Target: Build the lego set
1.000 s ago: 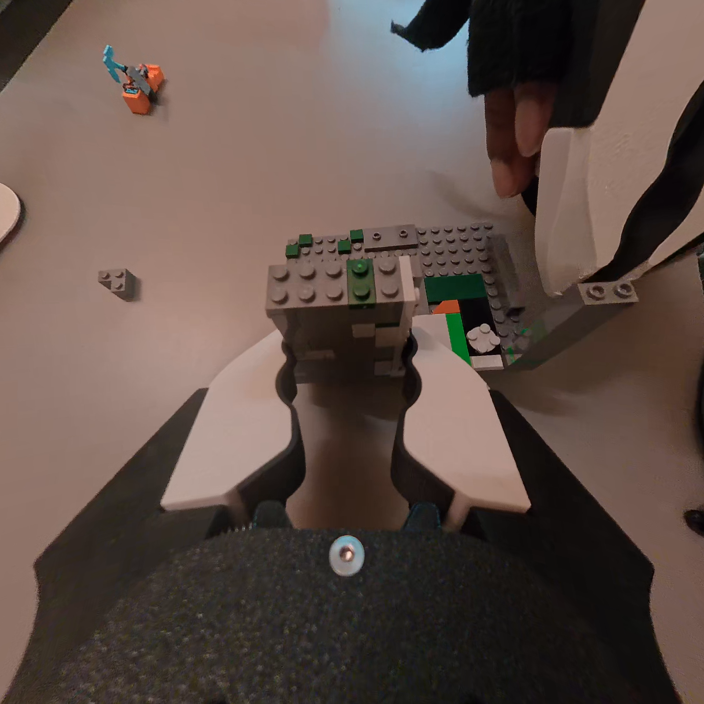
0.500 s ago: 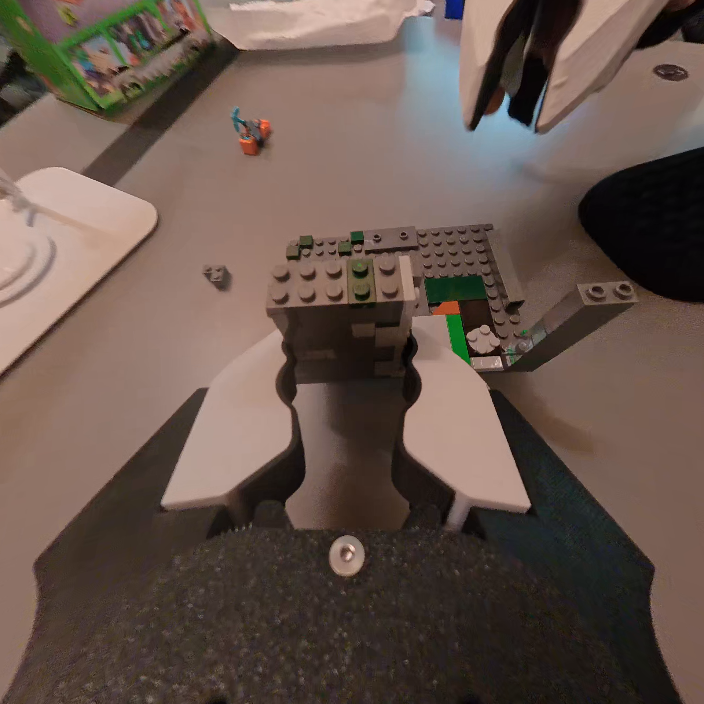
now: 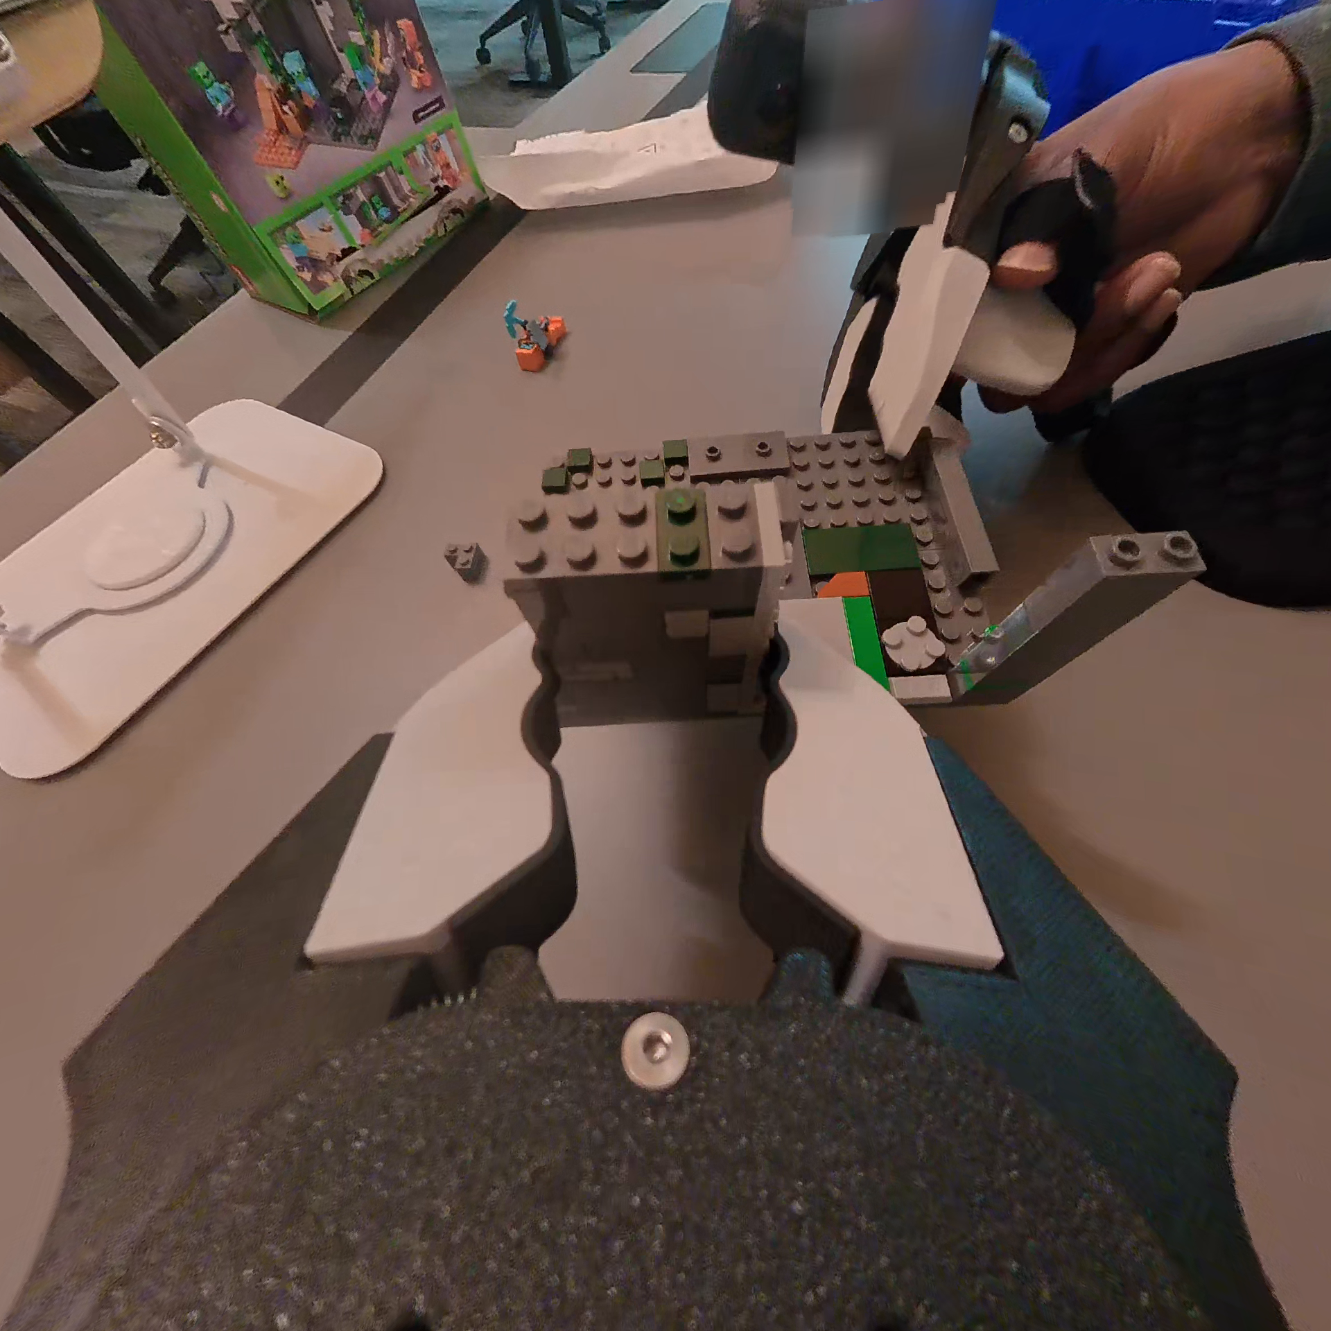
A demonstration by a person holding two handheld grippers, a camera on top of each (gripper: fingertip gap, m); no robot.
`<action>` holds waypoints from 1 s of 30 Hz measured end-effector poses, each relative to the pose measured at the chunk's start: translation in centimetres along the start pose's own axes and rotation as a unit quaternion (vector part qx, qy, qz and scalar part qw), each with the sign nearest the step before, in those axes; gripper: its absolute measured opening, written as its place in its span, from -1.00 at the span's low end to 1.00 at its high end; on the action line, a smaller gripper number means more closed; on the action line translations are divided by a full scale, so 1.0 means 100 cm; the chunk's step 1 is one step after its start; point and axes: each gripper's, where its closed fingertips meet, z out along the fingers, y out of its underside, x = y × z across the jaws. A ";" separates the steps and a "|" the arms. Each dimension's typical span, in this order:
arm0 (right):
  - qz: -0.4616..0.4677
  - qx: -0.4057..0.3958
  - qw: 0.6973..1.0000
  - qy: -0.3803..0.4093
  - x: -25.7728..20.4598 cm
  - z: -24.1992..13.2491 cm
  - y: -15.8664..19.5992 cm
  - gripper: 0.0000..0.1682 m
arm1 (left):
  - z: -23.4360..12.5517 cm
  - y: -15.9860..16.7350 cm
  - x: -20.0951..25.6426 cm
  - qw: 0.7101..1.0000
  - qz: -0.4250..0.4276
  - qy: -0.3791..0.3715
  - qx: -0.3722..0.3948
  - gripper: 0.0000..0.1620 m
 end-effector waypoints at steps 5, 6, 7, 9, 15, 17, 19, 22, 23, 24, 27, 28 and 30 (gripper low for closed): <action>0.039 0.002 0.998 -0.044 -0.004 0.010 0.003 -0.91 | -0.006 0.000 0.001 1.000 0.006 -0.001 0.003 -0.33; 0.044 0.004 0.998 -0.049 -0.004 0.011 0.003 -0.92 | -0.006 0.002 0.002 1.000 0.009 -0.003 0.001 -0.33; 0.049 0.006 0.997 -0.050 -0.003 0.012 0.003 -0.93 | -0.006 0.003 0.002 1.000 0.014 -0.004 -0.002 -0.33; 0.062 0.010 0.997 -0.055 -0.002 0.013 0.004 -0.93 | -0.005 0.006 0.002 1.000 0.015 -0.002 -0.004 -0.33; 0.120 0.029 0.990 -0.073 0.003 0.018 0.008 -0.94 | -0.004 0.013 0.002 1.000 0.007 0.021 -0.017 -0.33; 0.139 0.039 0.986 -0.079 0.003 0.019 0.008 -0.95 | -0.004 0.013 0.002 0.999 0.004 0.028 -0.016 -0.33; 0.155 0.047 0.983 -0.085 0.003 0.020 0.008 -0.95 | -0.004 0.013 0.001 0.999 0.004 0.034 -0.016 -0.32; 0.172 0.055 0.979 -0.096 0.002 0.020 0.006 -0.95 | -0.006 0.010 0.001 0.999 0.001 0.045 -0.009 -0.26; 0.173 0.055 0.978 -0.097 0.002 0.020 0.005 -0.95 | -0.006 0.010 0.001 0.999 -0.006 0.048 -0.008 -0.20; 0.174 0.055 0.978 -0.098 0.002 0.021 0.004 -0.95 | -0.008 0.010 0.000 0.999 -0.012 0.052 -0.008 -0.15; 0.175 0.054 0.978 -0.099 0.002 0.019 0.002 -0.95 | -0.020 0.007 -0.003 0.997 -0.045 0.059 0.006 -0.10; 0.173 0.055 0.978 -0.100 0.002 0.017 0.000 -0.95 | -0.025 0.007 -0.005 0.996 -0.066 0.062 0.013 -0.10; 0.165 0.060 0.979 -0.103 0.000 0.013 -0.003 -0.94 | -0.035 0.008 -0.007 0.989 -0.126 0.066 0.028 -0.19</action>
